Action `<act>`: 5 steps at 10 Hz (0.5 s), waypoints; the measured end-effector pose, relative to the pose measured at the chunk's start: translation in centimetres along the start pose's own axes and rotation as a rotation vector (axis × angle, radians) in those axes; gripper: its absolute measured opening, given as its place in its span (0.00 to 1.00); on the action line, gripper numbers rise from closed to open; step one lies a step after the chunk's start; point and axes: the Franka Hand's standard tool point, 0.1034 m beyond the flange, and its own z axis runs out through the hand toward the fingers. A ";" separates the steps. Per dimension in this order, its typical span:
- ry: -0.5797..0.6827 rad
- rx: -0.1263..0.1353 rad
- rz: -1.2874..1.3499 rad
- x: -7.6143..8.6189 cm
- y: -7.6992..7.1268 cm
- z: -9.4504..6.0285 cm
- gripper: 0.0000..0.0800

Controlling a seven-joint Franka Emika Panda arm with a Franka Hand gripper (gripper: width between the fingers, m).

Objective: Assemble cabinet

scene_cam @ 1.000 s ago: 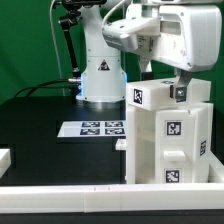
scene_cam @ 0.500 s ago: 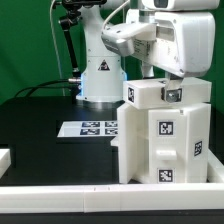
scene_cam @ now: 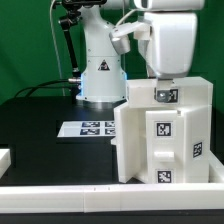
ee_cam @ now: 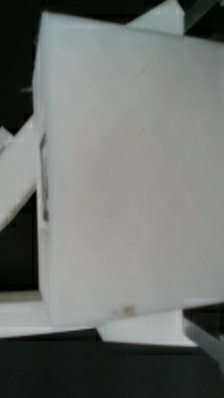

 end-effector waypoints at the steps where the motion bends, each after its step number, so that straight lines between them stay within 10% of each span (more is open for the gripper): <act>1: 0.000 0.001 0.082 0.0 -0.1 0.1 0.70; 5: -0.003 0.006 0.425 0.2 -0.5 0.1 0.70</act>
Offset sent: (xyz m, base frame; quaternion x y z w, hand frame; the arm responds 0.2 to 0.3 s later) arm -0.0085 0.0051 -0.0047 -0.0024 0.0135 0.1830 0.9830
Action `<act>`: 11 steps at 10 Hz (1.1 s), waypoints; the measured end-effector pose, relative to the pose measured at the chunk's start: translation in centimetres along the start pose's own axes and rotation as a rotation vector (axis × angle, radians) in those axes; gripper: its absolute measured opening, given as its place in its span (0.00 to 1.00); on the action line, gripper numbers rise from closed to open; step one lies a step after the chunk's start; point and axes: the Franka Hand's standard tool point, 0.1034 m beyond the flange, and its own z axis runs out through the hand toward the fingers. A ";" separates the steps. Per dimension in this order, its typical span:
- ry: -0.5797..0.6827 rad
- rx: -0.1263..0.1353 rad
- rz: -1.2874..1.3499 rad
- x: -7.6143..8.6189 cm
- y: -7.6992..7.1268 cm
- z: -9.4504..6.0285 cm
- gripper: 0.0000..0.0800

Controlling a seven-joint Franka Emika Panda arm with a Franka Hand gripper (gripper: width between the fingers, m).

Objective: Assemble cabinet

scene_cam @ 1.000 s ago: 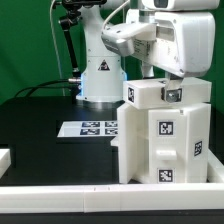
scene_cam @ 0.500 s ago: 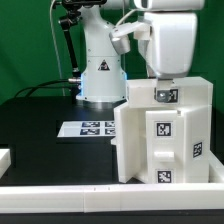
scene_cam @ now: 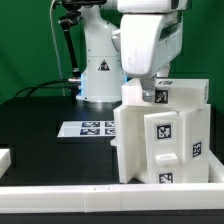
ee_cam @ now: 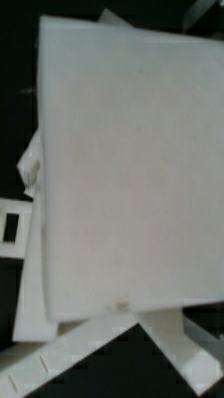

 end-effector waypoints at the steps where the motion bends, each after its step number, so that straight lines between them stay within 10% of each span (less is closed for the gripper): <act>1: -0.002 0.002 0.101 0.0 -0.2 0.0 0.70; 11: -0.004 0.049 0.839 1.3 -1.9 0.2 0.70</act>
Offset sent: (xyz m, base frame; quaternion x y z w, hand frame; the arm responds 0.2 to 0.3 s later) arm -0.0012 0.0056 -0.0001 -0.0158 -0.0063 0.2395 0.9707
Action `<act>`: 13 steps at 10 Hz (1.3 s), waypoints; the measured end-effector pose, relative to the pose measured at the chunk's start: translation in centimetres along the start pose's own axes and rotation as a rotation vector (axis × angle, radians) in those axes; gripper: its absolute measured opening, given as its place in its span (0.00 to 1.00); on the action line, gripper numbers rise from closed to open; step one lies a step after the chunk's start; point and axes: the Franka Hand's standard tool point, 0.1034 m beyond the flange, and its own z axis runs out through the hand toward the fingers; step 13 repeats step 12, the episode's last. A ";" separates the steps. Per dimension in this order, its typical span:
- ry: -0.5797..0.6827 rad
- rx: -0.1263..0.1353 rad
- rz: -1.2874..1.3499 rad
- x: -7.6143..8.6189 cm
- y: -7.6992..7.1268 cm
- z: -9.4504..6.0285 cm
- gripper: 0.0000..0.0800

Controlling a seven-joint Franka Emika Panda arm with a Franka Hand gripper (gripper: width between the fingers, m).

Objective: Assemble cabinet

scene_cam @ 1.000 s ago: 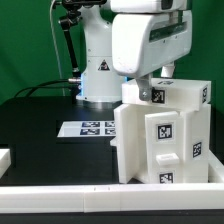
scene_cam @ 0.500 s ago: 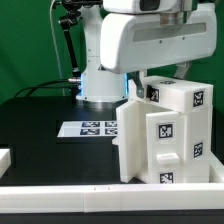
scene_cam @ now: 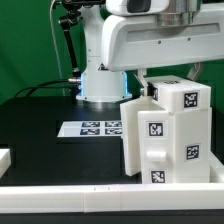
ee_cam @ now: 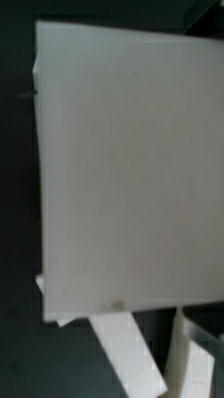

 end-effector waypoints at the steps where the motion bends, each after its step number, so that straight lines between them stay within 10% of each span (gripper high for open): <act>1: -0.001 0.000 -0.006 0.0 0.0 0.1 0.70; 3: -0.001 0.000 -0.003 0.0 -0.2 0.1 0.97; 13: -0.022 0.001 0.005 0.2 -1.8 -2.3 1.00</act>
Offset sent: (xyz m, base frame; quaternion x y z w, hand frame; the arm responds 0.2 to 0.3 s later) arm -0.0080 0.0106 0.0089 -0.0132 -0.0232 0.0267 0.9993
